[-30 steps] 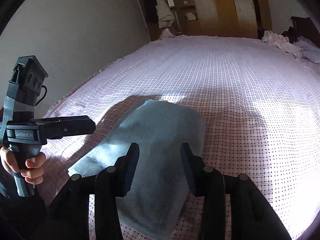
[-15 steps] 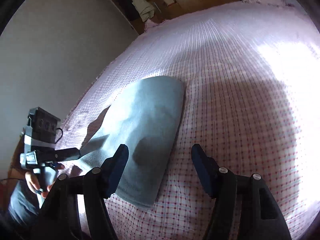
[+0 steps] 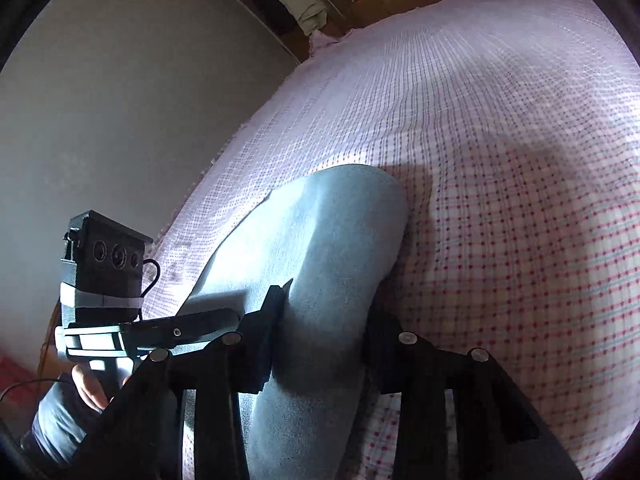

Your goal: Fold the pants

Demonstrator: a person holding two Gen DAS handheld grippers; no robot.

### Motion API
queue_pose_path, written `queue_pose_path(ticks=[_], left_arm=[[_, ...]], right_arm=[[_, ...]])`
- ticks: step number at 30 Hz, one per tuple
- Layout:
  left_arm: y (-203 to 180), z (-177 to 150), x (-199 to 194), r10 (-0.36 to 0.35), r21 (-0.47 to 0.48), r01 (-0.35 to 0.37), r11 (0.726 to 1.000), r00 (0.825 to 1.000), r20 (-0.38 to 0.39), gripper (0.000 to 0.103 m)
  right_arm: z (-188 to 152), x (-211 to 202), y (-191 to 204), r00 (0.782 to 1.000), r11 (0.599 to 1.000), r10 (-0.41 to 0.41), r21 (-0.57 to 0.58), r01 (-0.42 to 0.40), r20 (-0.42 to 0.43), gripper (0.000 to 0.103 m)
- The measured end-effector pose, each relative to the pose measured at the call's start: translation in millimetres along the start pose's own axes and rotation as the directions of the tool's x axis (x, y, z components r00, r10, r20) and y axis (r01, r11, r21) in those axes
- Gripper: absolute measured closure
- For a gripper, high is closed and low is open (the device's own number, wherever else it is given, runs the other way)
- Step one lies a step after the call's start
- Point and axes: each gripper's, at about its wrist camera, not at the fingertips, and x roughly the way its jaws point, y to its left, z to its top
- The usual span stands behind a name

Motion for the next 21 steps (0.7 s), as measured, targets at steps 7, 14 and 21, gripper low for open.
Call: queue_pose_path(ticks=[7, 14, 21], left_arm=[[-52.5, 27.2, 40.9, -0.009, 0.065, 0.008, 0.998, 1.000, 0.010, 0.056], [-59.3, 28.7, 96.3, 0.080, 0.104, -0.080, 0.991, 0.997, 0.000, 0.050], [-79.0, 20.9, 107.7, 0.136, 0.227, -0.130, 0.965, 0.991, -0.011, 0.007]], right_arm=[[36.5, -40.6, -32.6, 0.997, 0.998, -0.063, 0.016, 0.062, 0.047, 0.075], [41.8, -32.2, -100.6, 0.995, 0.985, -0.098, 0.136, 0.102, -0.034, 0.075], [16.7, -52.3, -107.8, 0.997, 0.992, -0.077, 0.104, 0.075, 0.012, 0.066]])
